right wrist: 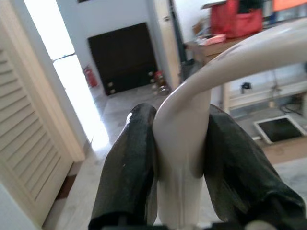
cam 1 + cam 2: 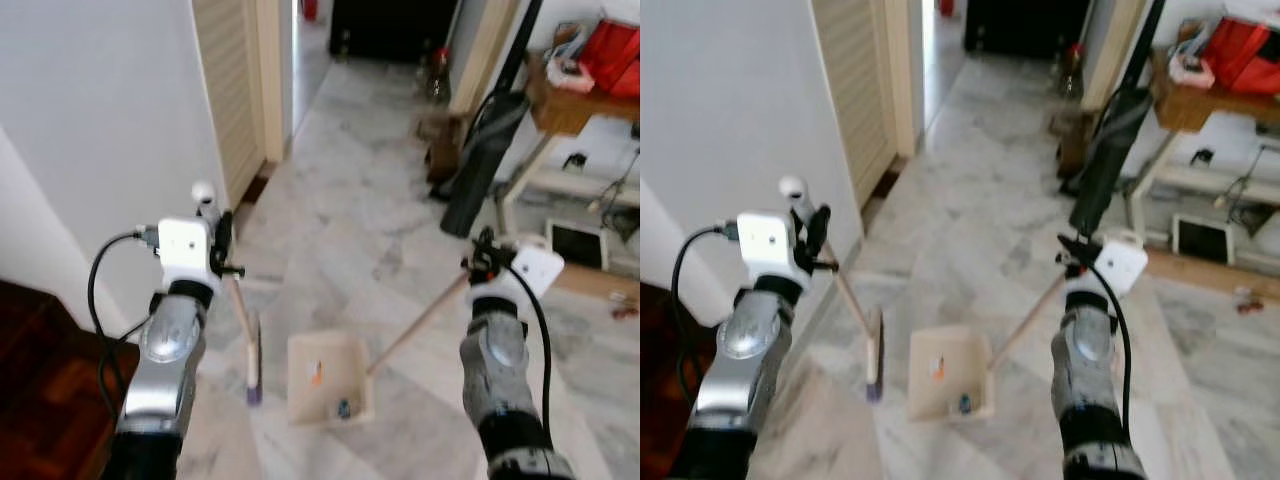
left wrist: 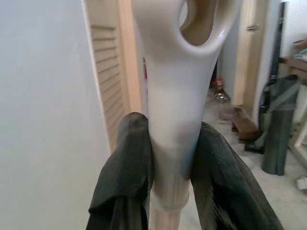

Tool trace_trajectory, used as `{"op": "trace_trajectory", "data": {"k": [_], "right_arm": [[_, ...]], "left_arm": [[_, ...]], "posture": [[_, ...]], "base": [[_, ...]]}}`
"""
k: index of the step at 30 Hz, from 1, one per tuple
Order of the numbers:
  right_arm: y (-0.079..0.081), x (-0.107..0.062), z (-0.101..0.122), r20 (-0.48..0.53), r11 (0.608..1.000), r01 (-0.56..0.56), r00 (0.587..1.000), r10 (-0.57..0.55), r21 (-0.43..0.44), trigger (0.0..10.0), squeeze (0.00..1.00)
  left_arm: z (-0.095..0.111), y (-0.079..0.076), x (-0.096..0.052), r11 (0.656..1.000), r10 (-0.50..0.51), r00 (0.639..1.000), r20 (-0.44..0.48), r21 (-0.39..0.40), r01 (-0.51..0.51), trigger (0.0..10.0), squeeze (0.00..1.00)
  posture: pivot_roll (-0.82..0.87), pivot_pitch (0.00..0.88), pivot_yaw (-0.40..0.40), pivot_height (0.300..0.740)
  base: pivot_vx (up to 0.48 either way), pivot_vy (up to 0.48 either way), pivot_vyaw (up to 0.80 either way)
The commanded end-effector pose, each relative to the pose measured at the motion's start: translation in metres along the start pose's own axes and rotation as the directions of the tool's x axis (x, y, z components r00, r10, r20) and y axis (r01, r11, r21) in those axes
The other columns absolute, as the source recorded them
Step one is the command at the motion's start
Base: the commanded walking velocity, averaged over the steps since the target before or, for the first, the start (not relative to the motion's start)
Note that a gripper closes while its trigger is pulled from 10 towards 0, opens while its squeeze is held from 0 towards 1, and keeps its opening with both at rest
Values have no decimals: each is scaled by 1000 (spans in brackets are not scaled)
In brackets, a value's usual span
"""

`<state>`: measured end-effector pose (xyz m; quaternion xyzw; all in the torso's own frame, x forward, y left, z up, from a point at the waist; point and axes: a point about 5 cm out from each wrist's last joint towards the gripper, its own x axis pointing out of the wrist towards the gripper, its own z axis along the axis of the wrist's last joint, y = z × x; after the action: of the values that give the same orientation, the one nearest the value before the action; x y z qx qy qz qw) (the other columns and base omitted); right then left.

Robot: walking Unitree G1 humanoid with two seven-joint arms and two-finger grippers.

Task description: Sweep floor

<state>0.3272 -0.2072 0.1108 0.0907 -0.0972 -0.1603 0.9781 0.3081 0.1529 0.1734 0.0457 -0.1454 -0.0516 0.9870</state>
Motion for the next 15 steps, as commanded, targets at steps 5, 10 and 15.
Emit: {"op": "trace_trajectory", "data": {"k": [5, 10, 15], "right_arm": [[2, 6, 14, 57, 1000, -3, 998, 2, 7, 10000, 0], [3, 6, 13, 53, 1000, -7, 999, 7, 0, 10000, 0], [4, 6, 13, 51, 1000, -9, 999, 9, -2, 10000, 0]], "left_arm": [[9, 0, 3, 999, -5, 999, 39, 45, 3, 10000, 0], [6, -1, 3, 998, 0, 1000, 23, 65, -2, 10000, 0], [6, -1, 3, 998, 1, 1000, 18, 56, -2, 10000, 0]], "posture": [[88, 0, -14, 740], [86, 0, -13, 740], [86, 0, -12, 740]], "base": [[0, 0, 0], [0, -371, 0], [0, -425, 0]]}}
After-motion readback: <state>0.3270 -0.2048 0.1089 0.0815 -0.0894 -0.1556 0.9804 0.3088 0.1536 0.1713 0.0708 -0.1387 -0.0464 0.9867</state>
